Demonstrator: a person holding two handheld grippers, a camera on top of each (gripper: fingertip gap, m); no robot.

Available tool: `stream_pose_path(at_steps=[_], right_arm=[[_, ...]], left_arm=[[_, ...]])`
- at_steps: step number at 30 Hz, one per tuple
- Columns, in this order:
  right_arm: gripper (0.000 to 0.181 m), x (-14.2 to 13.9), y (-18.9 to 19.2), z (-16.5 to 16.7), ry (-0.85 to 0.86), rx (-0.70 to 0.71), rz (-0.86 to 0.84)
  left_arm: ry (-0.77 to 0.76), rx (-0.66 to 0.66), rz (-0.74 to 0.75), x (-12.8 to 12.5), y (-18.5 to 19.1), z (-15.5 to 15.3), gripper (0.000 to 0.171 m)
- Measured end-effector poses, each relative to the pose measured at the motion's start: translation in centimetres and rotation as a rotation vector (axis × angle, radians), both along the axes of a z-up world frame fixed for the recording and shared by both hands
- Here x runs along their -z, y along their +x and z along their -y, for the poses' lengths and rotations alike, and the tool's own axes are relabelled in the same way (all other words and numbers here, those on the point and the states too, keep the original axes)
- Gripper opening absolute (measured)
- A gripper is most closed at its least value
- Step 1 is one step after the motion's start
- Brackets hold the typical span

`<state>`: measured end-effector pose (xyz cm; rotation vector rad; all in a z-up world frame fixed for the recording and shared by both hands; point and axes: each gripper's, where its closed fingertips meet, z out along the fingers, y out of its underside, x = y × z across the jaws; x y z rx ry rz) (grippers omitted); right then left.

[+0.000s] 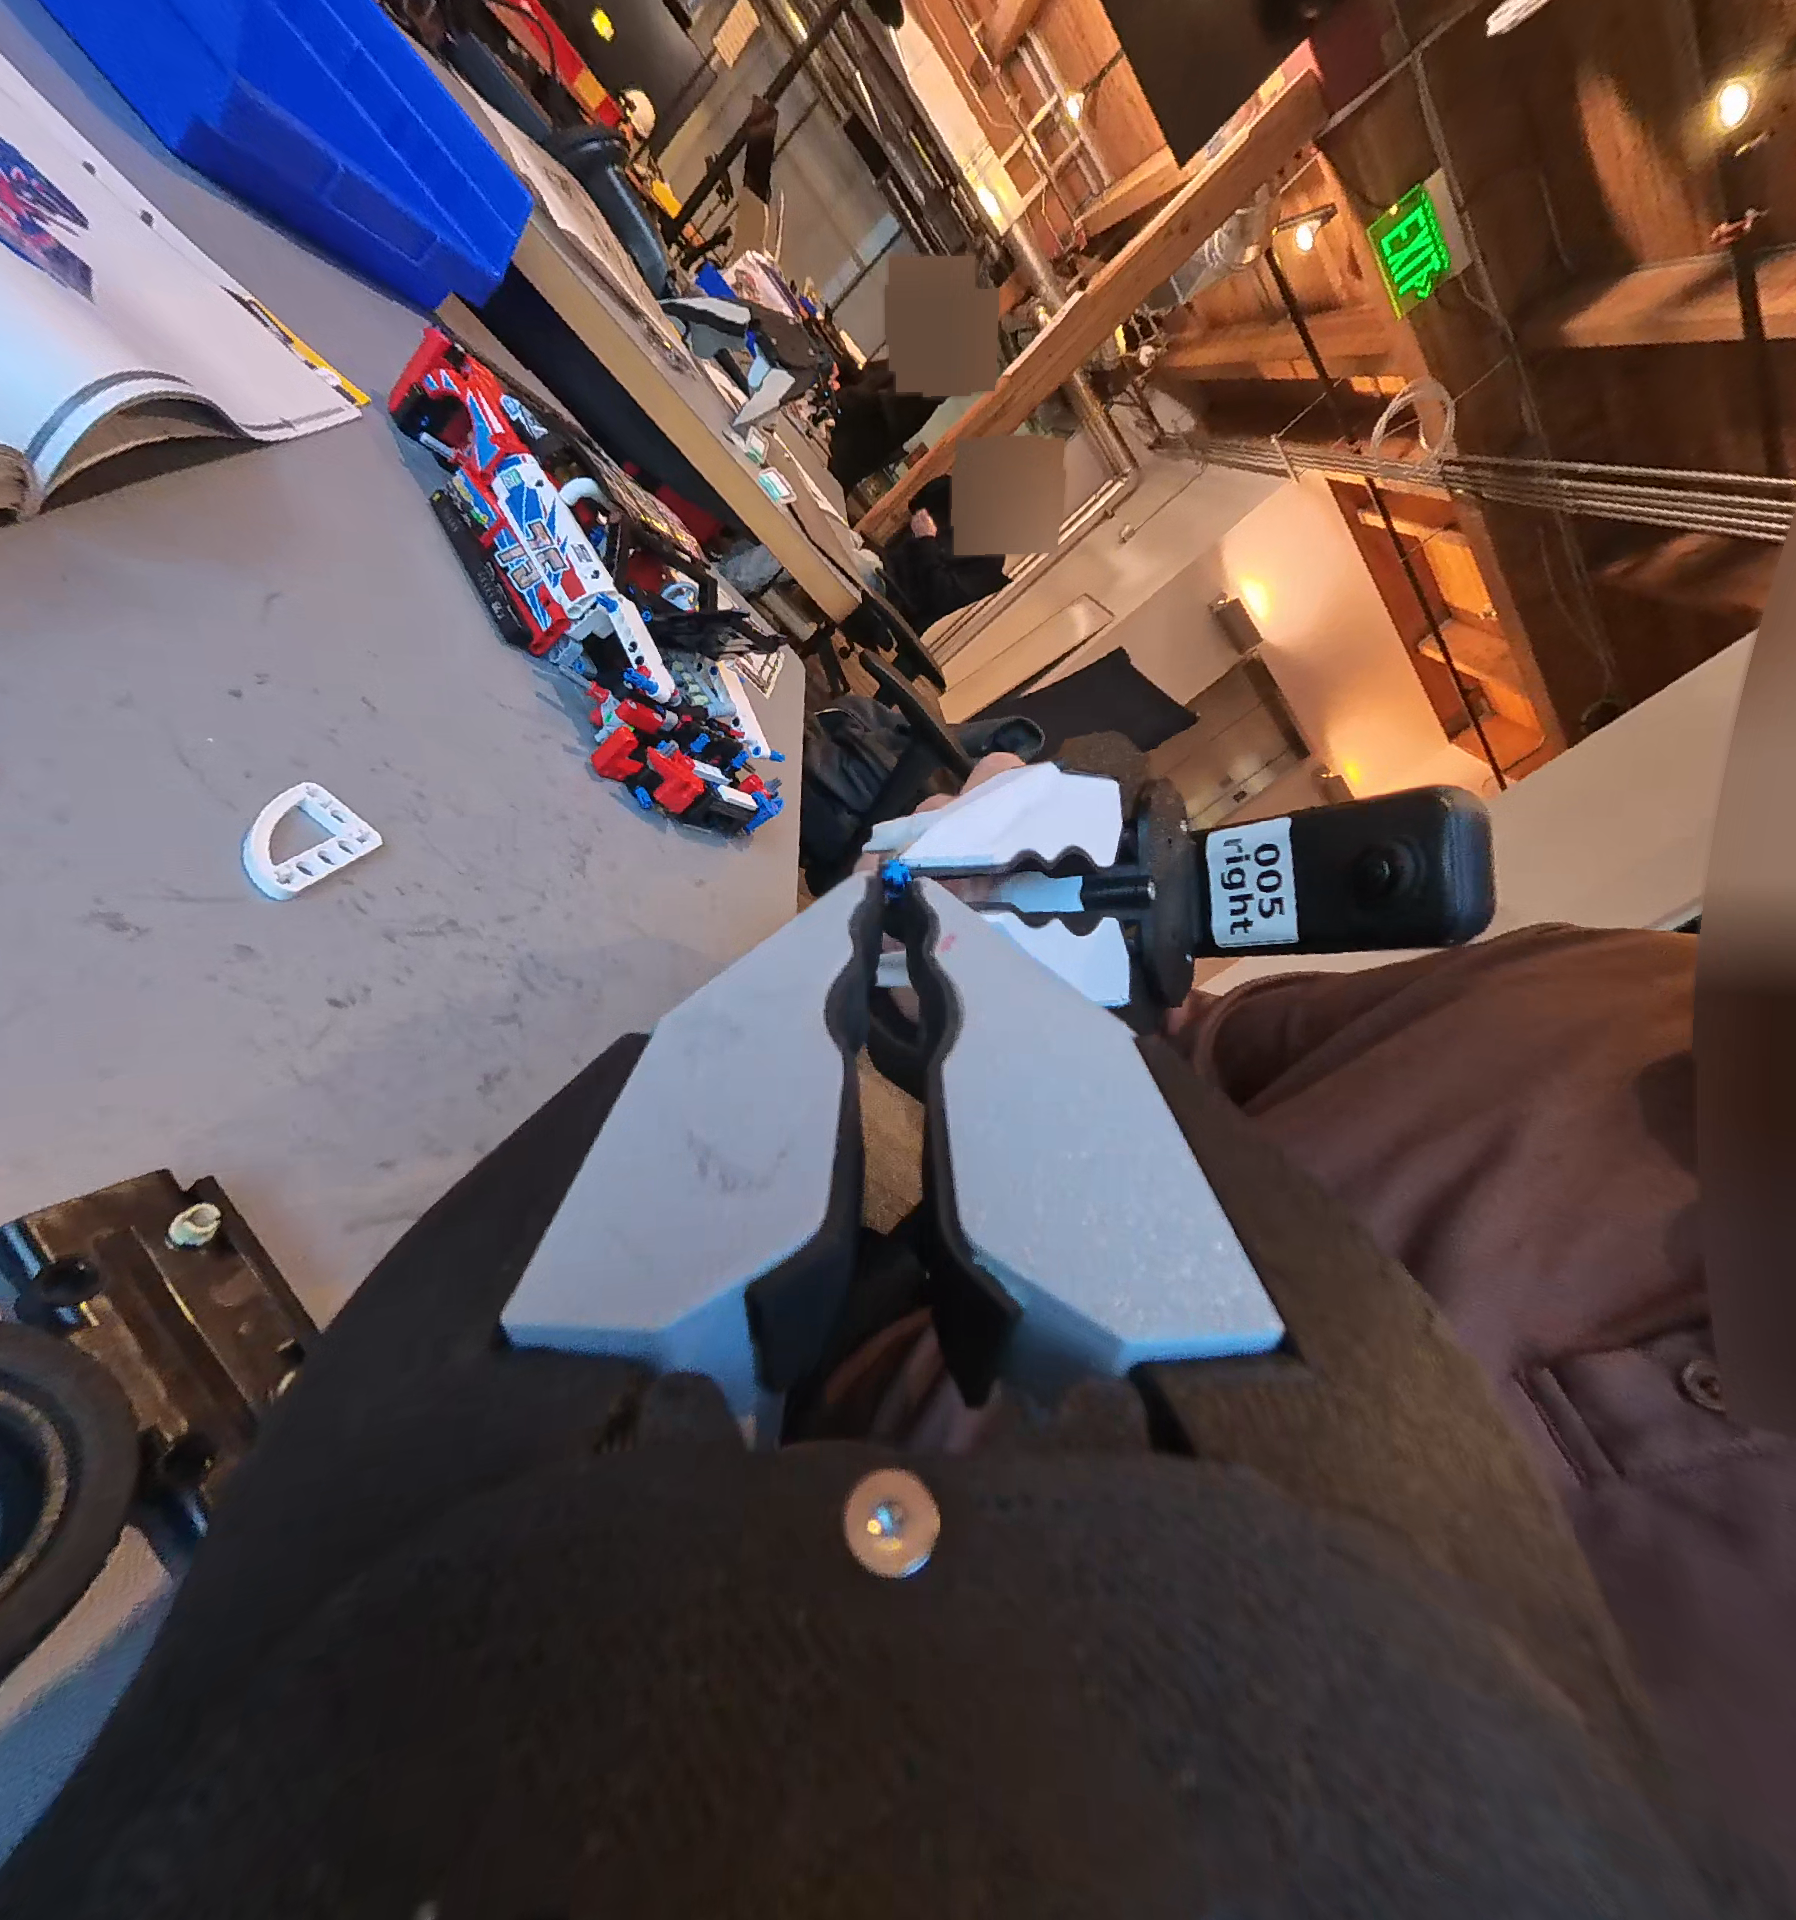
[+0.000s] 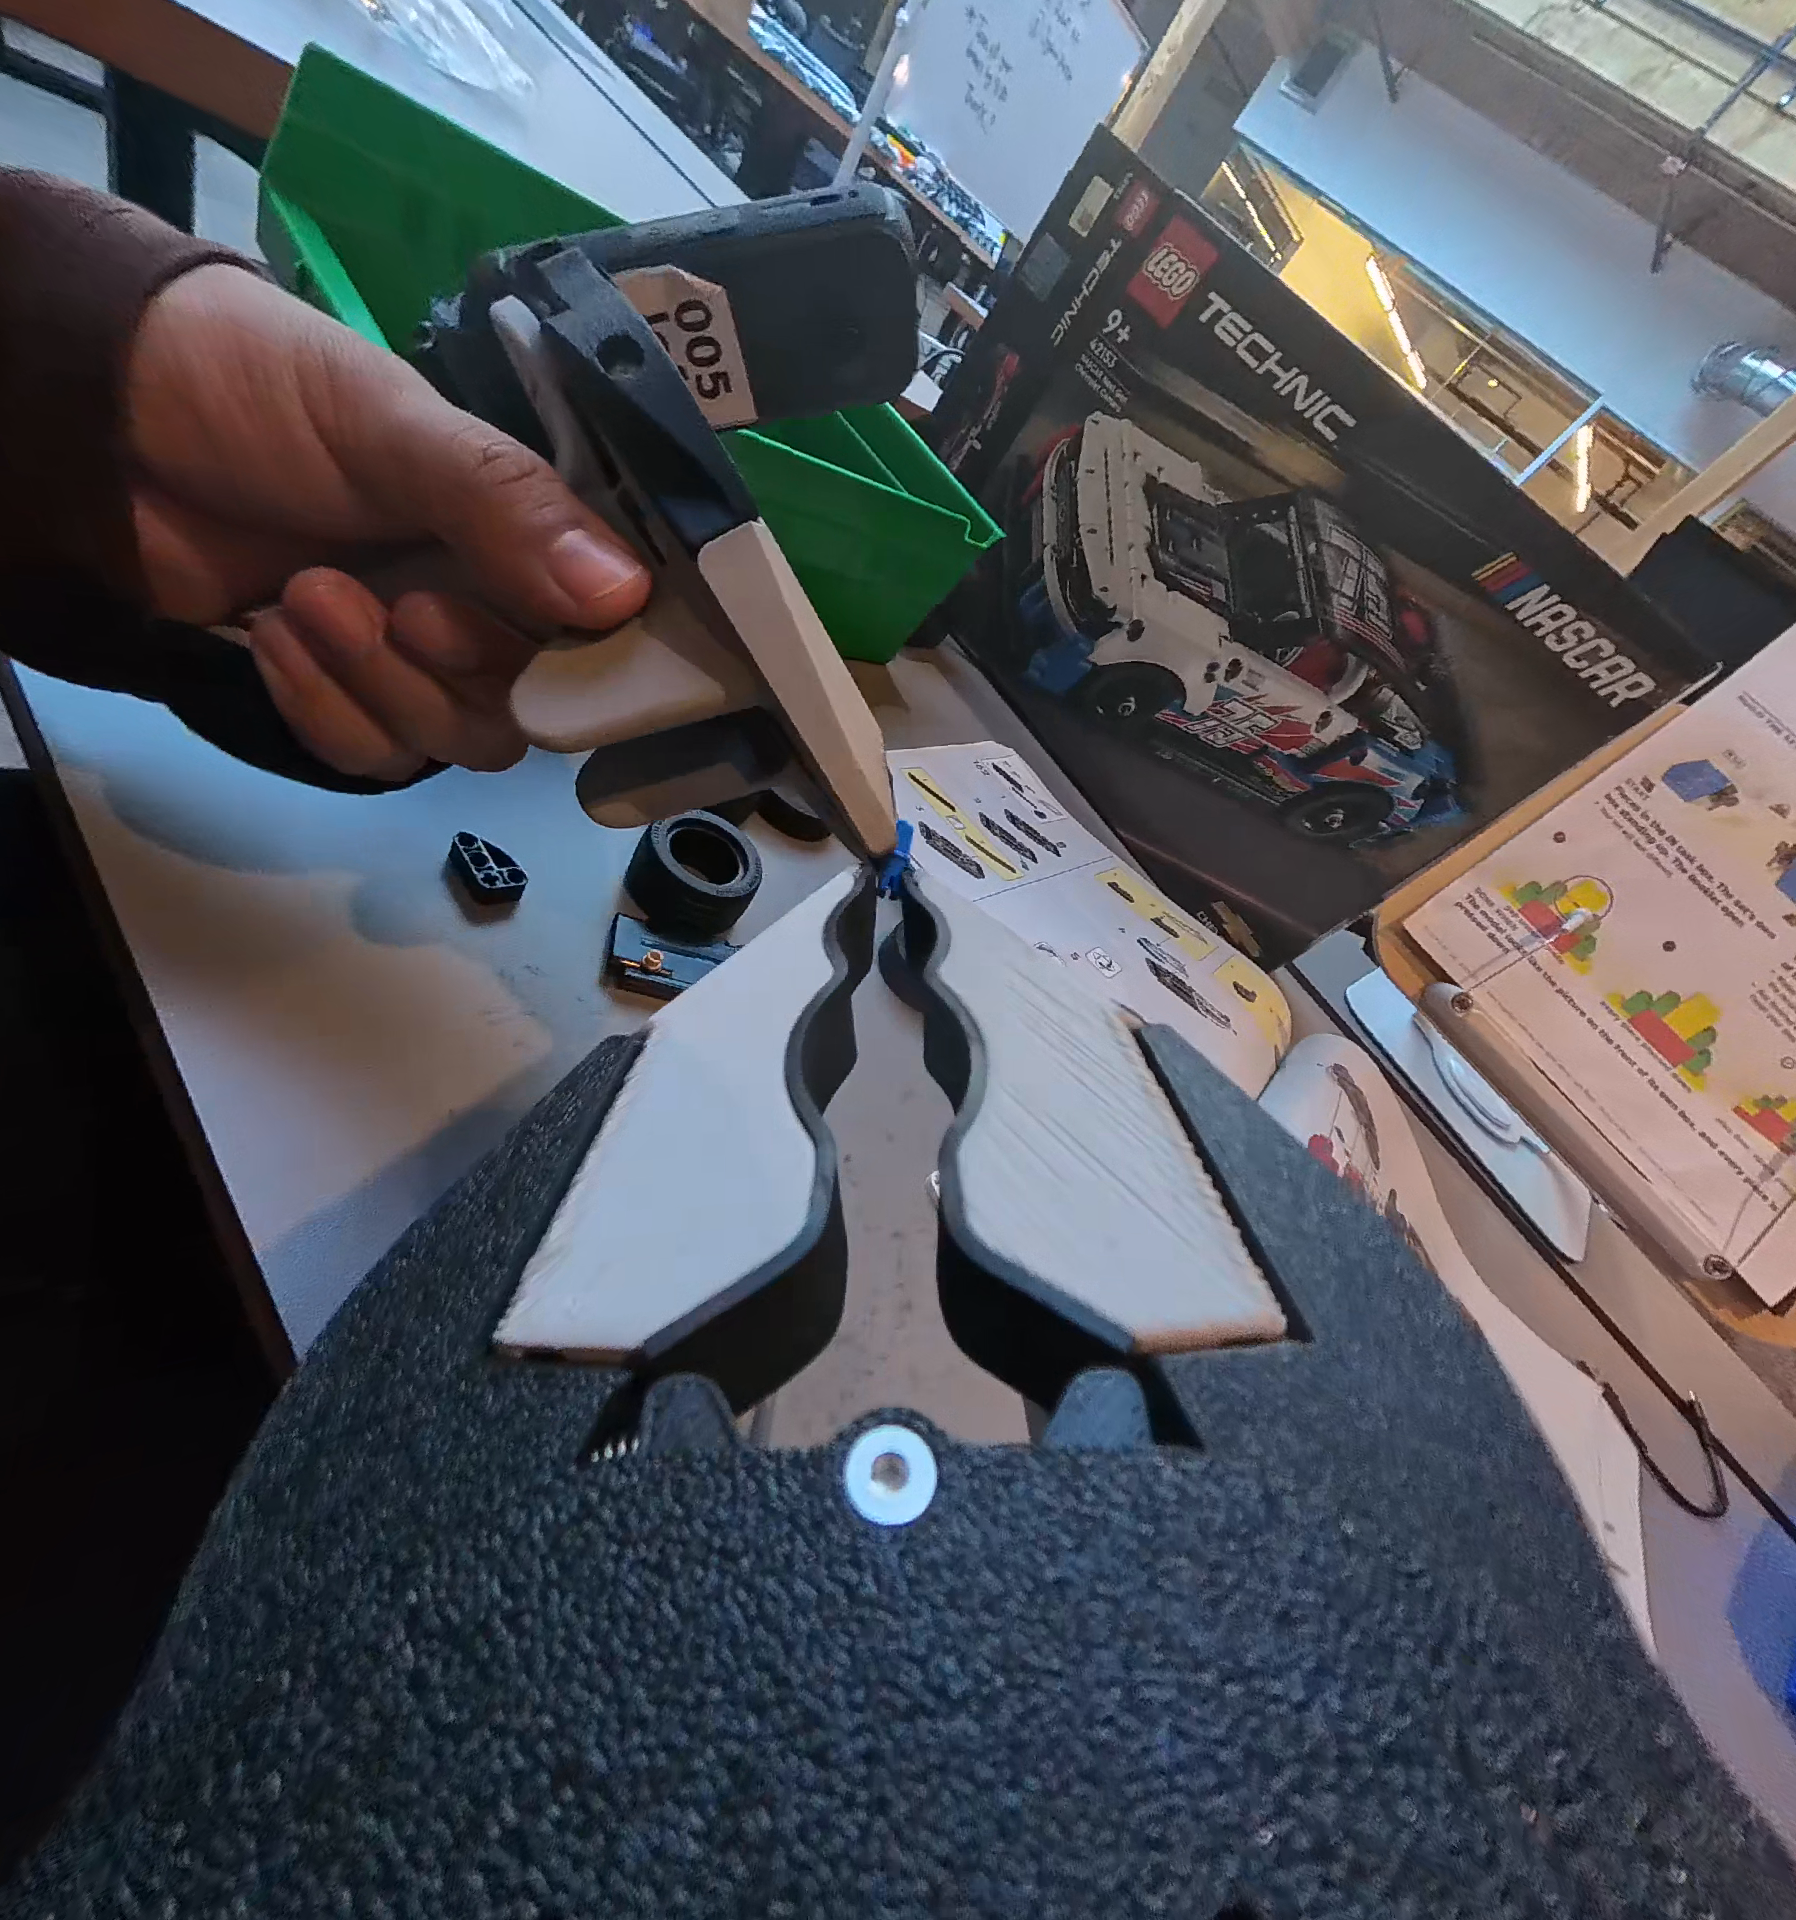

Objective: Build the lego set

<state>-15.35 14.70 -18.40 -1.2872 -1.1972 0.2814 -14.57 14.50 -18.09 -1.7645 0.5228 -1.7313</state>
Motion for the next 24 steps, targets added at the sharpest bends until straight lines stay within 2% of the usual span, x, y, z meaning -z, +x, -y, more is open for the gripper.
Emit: stream_pose_path(at_steps=[12,24], right_arm=[[0.004,0.1,0.1,-0.6,-0.008,0.048,-0.024],[0.004,-0.1,0.2,-0.8,-0.008,0.063,-0.036]], left_arm=[[-0.026,-0.049,0.046,-0.2,0.1,-0.6,0.005],[-0.029,-0.107,0.074,-0.4,0.4,-1.1,0.002]])
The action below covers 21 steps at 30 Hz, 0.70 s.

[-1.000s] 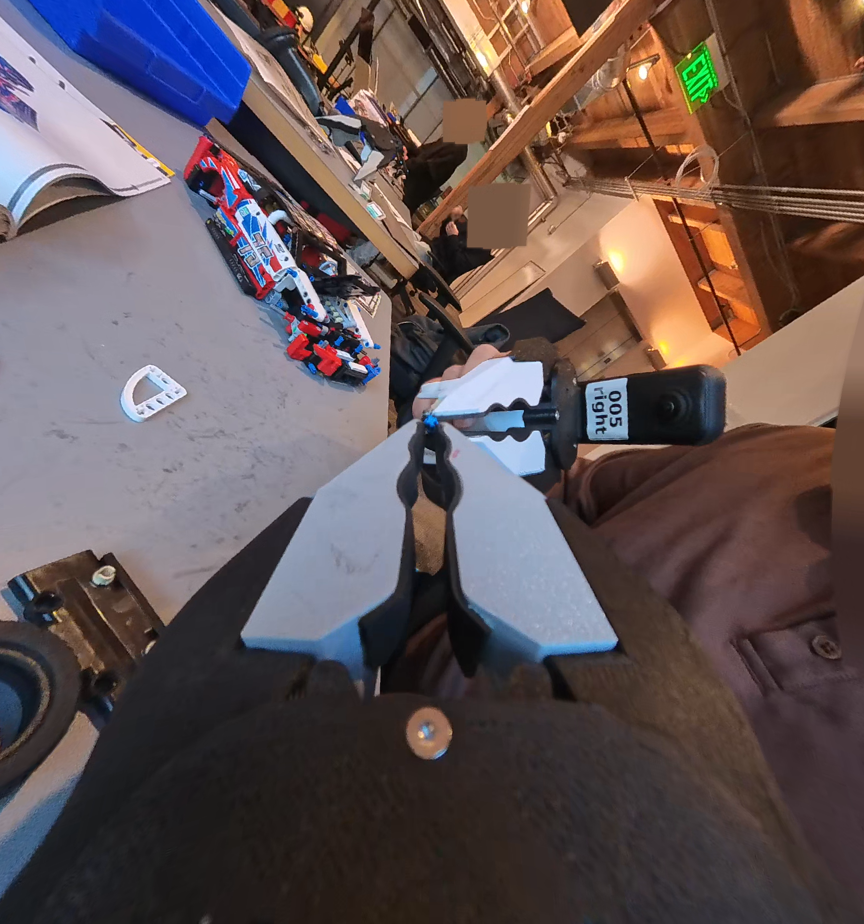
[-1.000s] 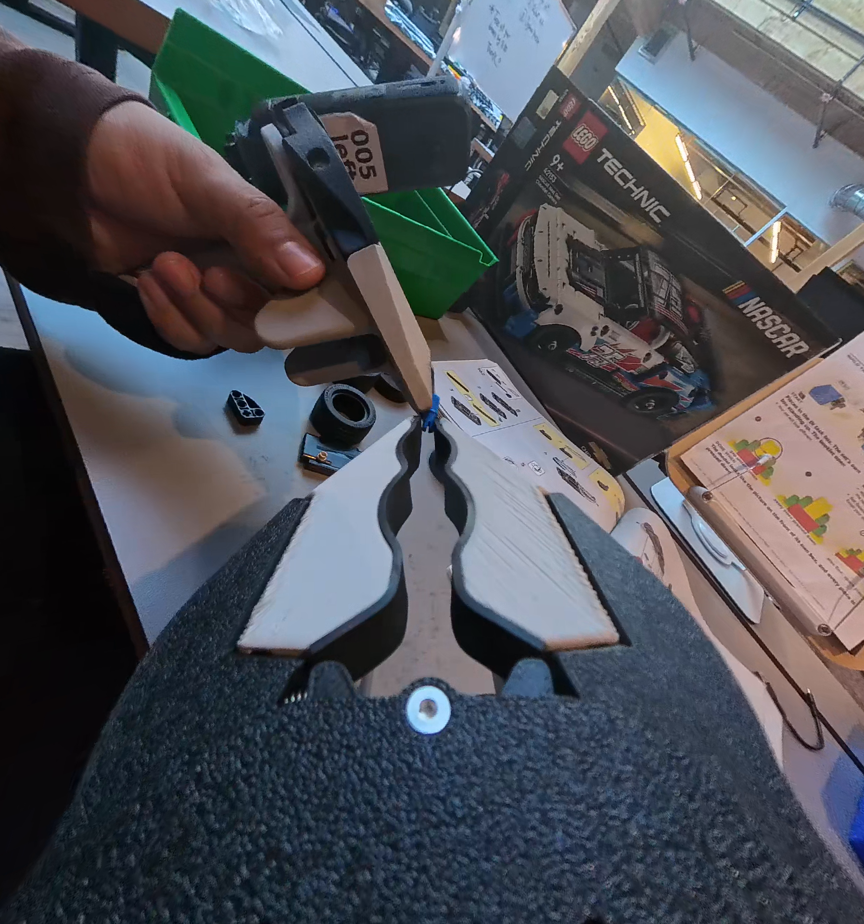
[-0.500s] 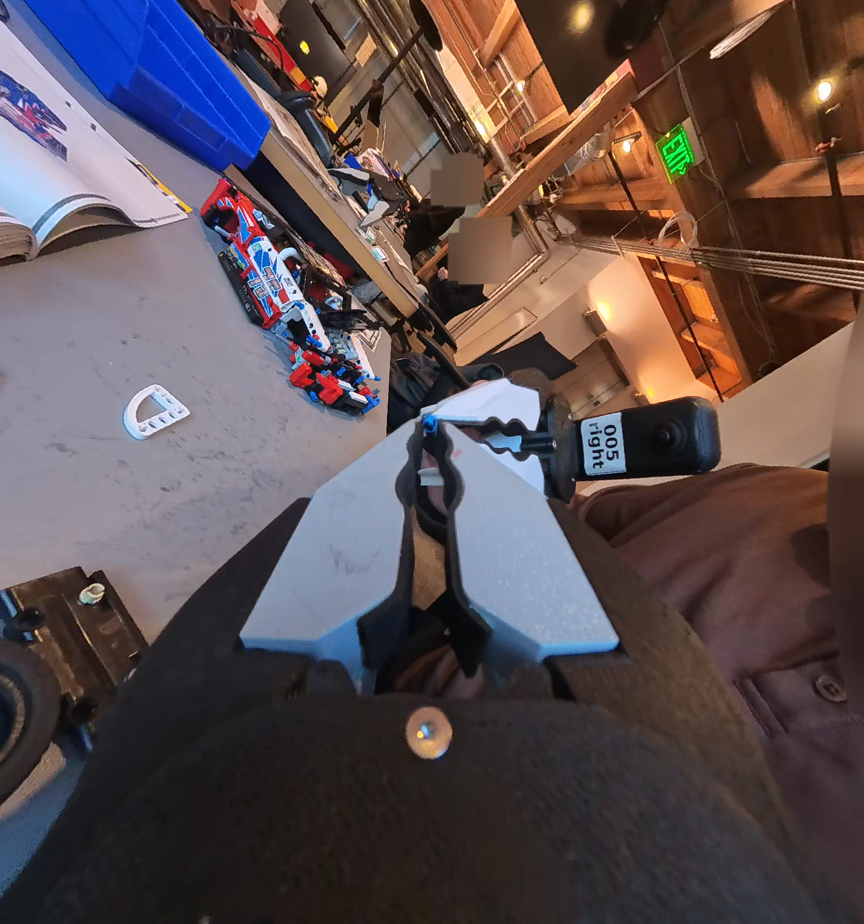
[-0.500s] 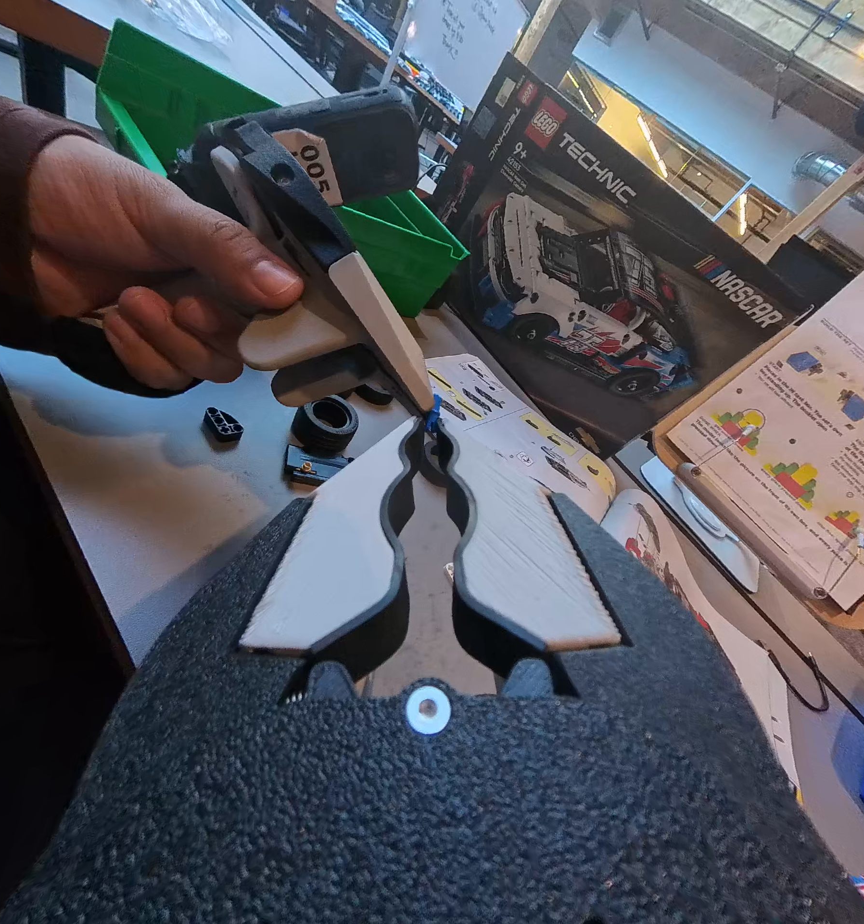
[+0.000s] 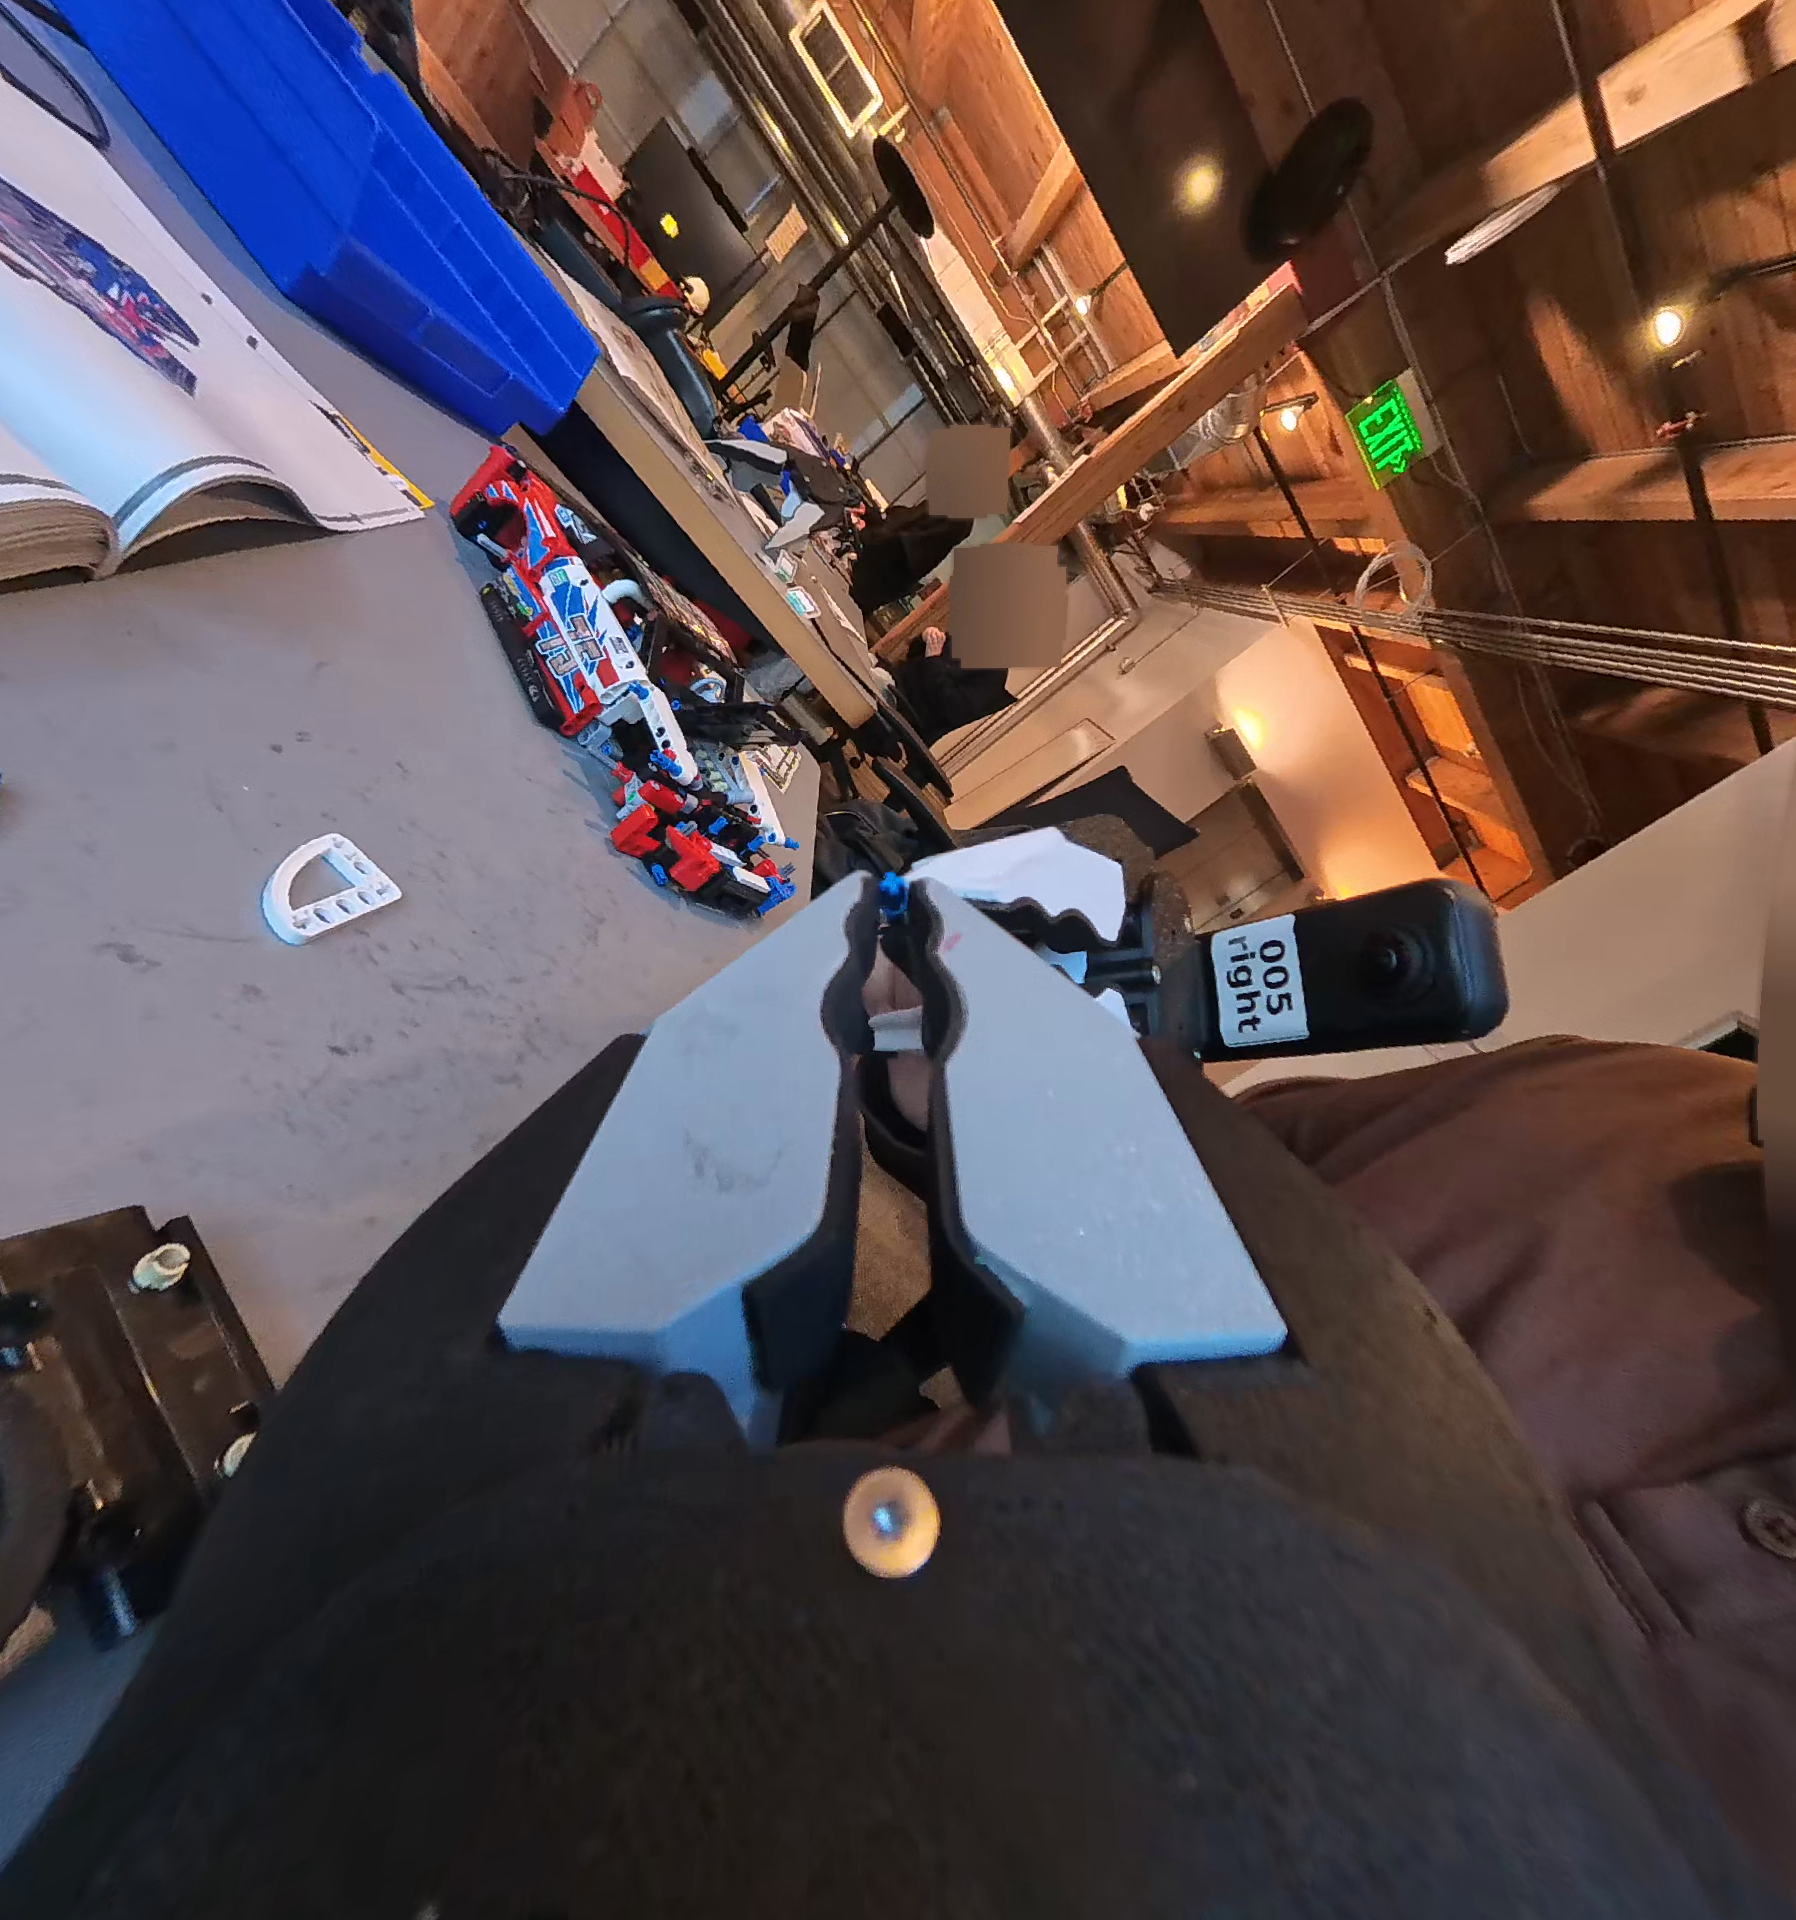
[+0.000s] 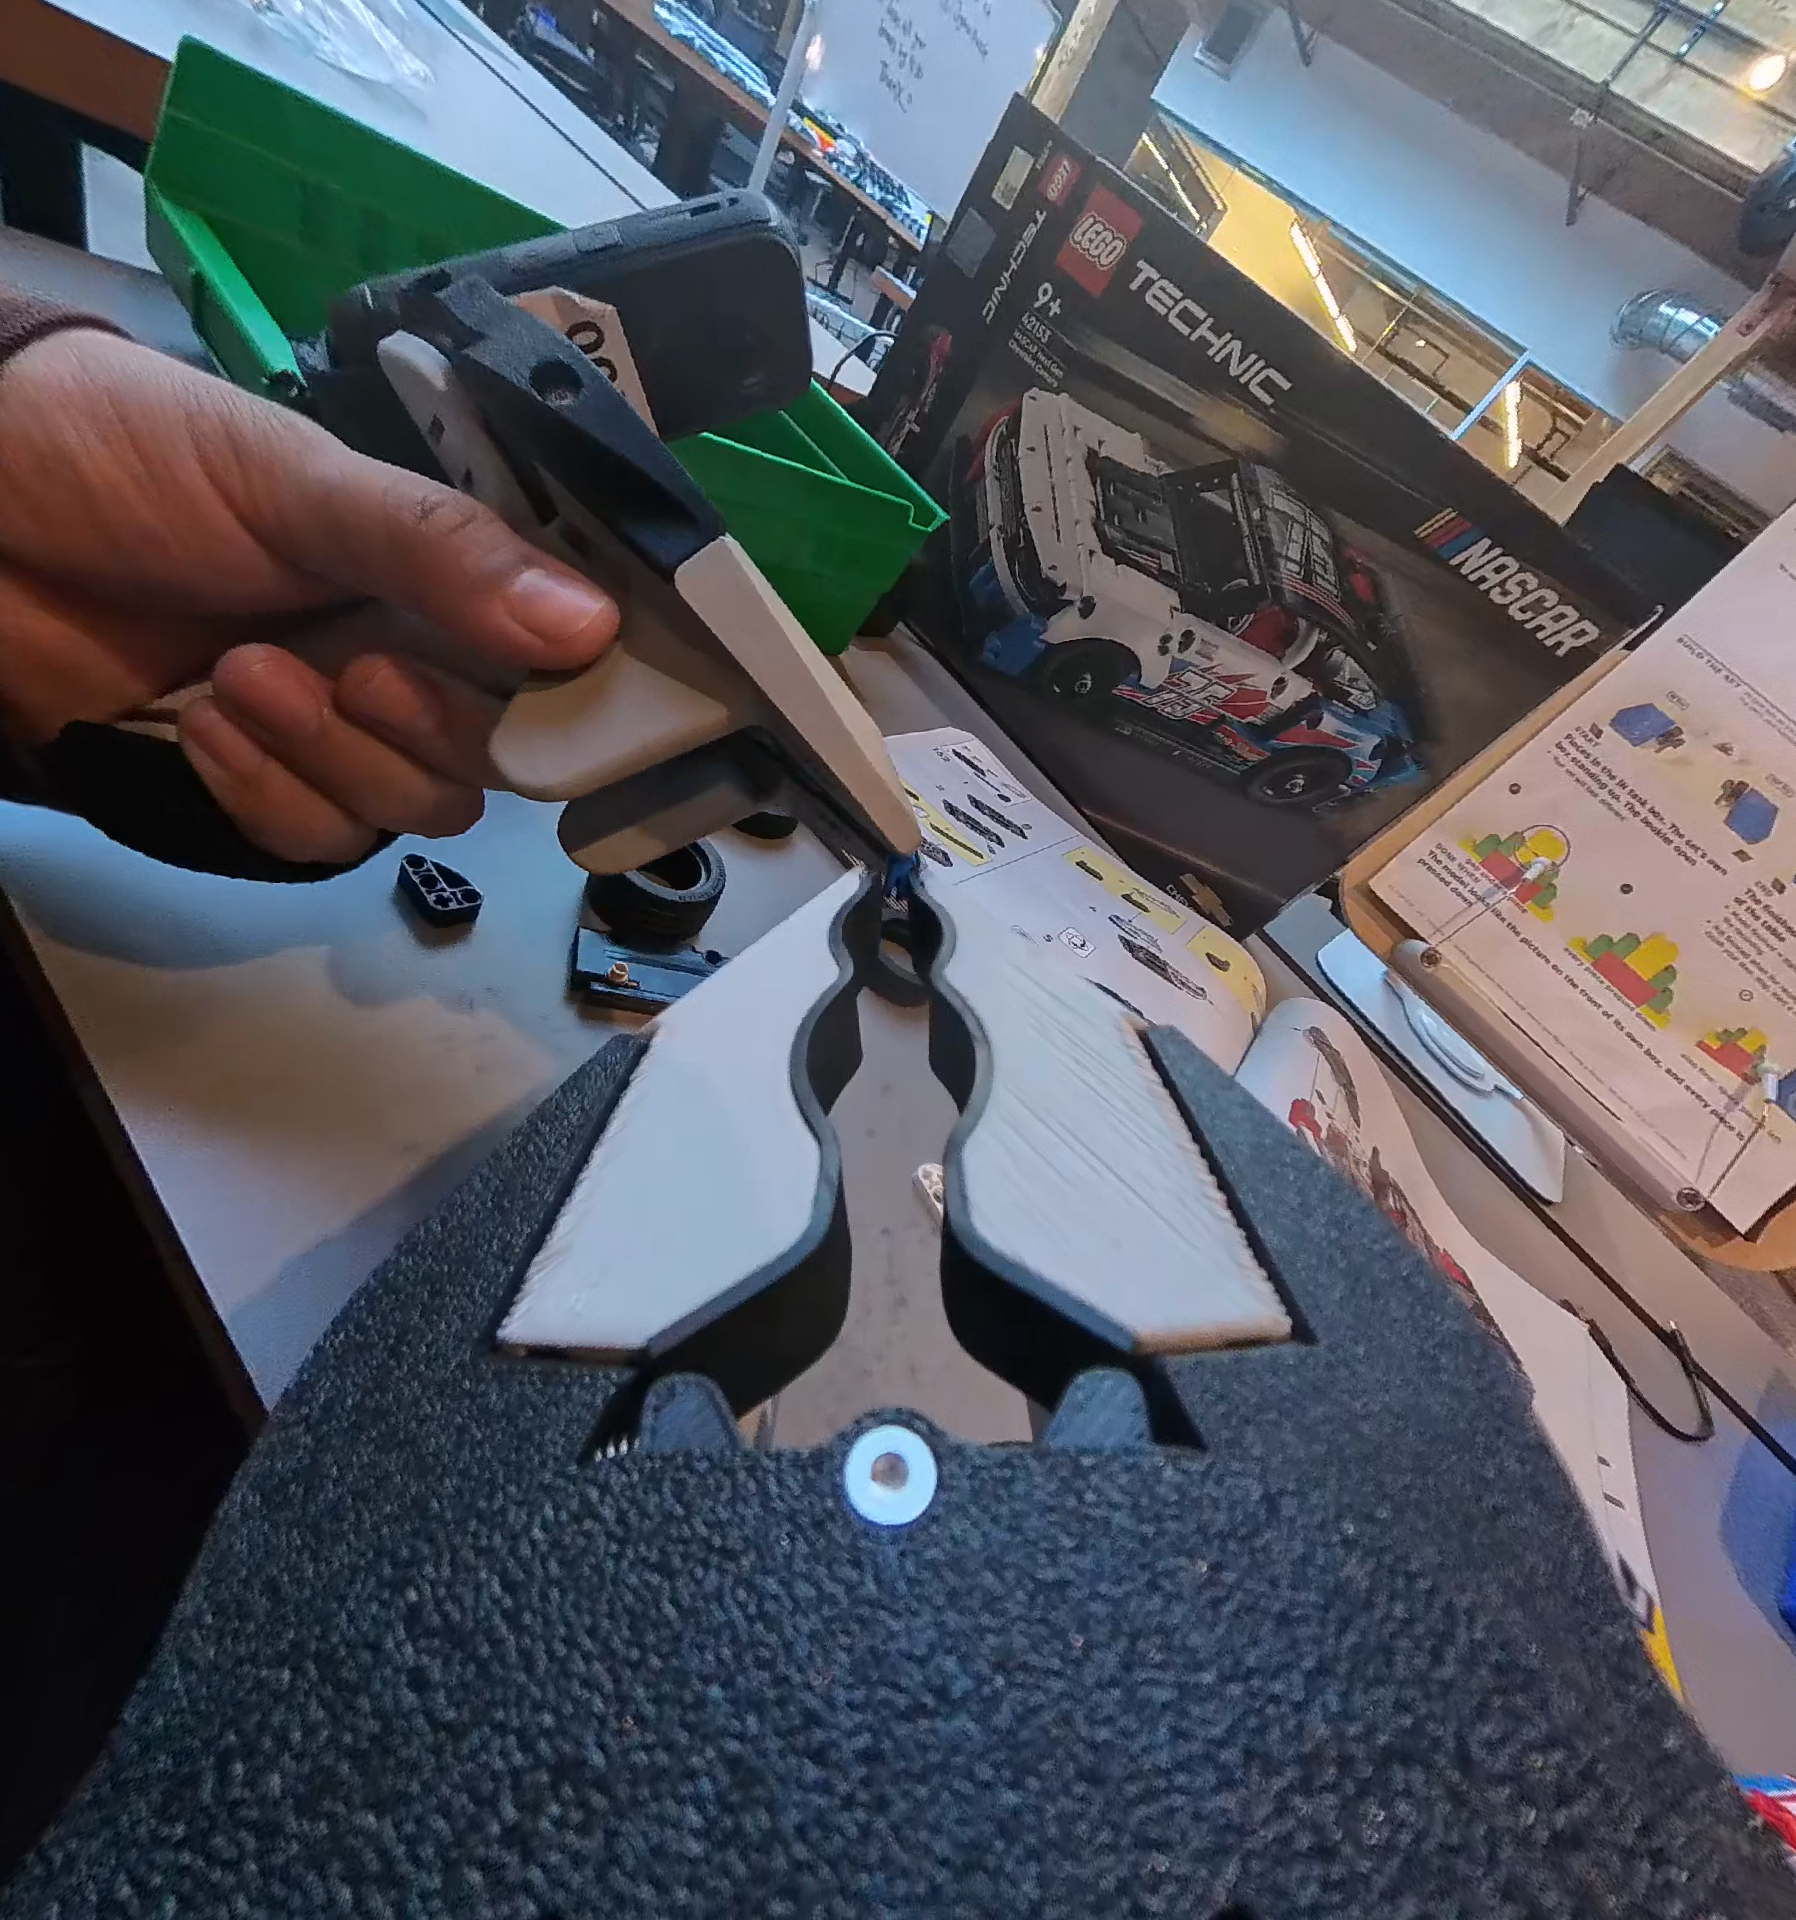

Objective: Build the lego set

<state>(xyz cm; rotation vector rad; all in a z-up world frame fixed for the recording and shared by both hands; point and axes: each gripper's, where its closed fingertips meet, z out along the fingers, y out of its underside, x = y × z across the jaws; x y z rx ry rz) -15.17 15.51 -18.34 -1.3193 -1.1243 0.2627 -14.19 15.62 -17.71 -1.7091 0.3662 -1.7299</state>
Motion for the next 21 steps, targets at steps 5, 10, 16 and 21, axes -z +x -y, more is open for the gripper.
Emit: stream_pose_path(at_steps=[5,10,16,21], right_arm=[[0.002,0.6,-0.4,0.4,-0.033,-0.034,0.008],[0.000,0.9,-0.5,0.6,-0.008,-0.047,0.047],[0.018,1.1,0.3,0.4,-0.031,-0.108,0.110],[0.026,1.1,-0.3,0.7,0.024,-0.107,0.145]], left_arm=[[0.023,-0.014,-0.043,0.1,-0.2,-0.3,0.003],[0.053,-0.004,-0.108,0.2,-0.6,-0.4,0.002],[0.058,0.041,-0.157,0.9,-1.1,0.2,0.002],[0.034,0.058,-0.108,0.6,-0.8,0.6,0.002]])
